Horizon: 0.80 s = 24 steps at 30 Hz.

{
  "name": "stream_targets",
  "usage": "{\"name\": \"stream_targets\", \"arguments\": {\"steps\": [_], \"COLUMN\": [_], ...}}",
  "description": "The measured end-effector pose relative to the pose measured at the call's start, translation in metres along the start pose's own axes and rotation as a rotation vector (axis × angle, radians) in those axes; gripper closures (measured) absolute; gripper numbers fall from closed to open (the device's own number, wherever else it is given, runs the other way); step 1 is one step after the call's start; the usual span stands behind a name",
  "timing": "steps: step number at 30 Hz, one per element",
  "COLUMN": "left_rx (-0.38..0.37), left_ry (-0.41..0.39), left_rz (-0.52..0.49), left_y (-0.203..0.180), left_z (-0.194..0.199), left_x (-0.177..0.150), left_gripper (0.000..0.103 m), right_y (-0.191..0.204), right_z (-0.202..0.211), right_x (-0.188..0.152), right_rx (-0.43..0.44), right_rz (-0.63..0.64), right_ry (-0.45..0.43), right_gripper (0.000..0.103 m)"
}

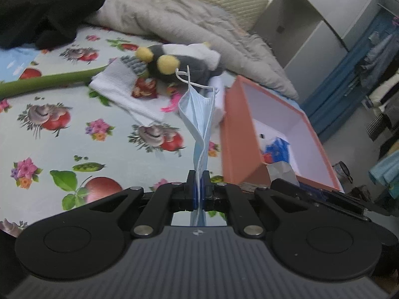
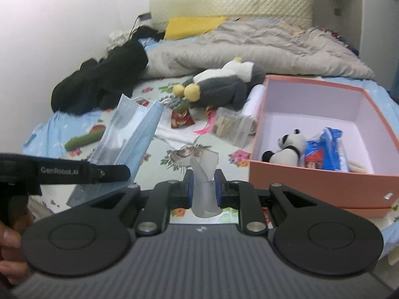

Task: Organize soft objects
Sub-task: 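Carry the mask and clear bag over the pink box with both tools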

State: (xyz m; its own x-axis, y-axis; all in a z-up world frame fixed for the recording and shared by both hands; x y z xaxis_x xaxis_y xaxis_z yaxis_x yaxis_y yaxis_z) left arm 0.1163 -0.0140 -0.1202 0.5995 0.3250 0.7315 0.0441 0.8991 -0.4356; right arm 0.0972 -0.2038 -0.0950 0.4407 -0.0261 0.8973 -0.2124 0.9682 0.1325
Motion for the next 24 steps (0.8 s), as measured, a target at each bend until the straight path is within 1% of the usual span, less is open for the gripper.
{"name": "stream_targets", "arguments": {"steps": [5,10,15,19,24], "left_rx": [-0.049,-0.095,-0.143,-0.188,-0.242], "left_ry": [-0.010,-0.008,-0.007,0.005,0.039], "left_rz": [-0.032,-0.059,-0.091,-0.108,-0.136], "left_y": [-0.024,-0.049,-0.076,-0.100,-0.128], "left_z": [0.016,0.023,0.024,0.021,0.014], "left_x": [-0.003,-0.010,-0.016,-0.022,-0.031], "left_gripper": [0.098,0.098,0.098,0.098,0.098], "right_y": [-0.012,-0.028,-0.048,-0.062,-0.083], "right_z": [0.026,0.049,0.069,0.083,0.094], "right_x": [0.005,0.007,0.008,0.007,0.004], "right_rx": [-0.045,-0.094,-0.144,-0.181,-0.226], "right_rz": [-0.026,-0.044,-0.073,-0.081,-0.117], "right_ry": [-0.045,-0.074,-0.104,-0.107,-0.109], "right_gripper": [0.082,0.082,0.082,0.082,0.082]}}
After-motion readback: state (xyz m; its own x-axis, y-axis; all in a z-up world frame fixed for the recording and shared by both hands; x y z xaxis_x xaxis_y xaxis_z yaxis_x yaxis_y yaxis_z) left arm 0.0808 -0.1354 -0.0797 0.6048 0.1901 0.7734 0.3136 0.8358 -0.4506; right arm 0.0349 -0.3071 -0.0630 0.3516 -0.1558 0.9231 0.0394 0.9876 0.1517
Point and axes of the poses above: each gripper's, at about its wrist camera, not at the fingertips, and z roughly against the way its jaws point, y to its left, x to its top, the point moved 5 cm from there along -z, roughly the way its jaws point, and after that the axes turned 12 degrees about -y, right-handed, at the moved point
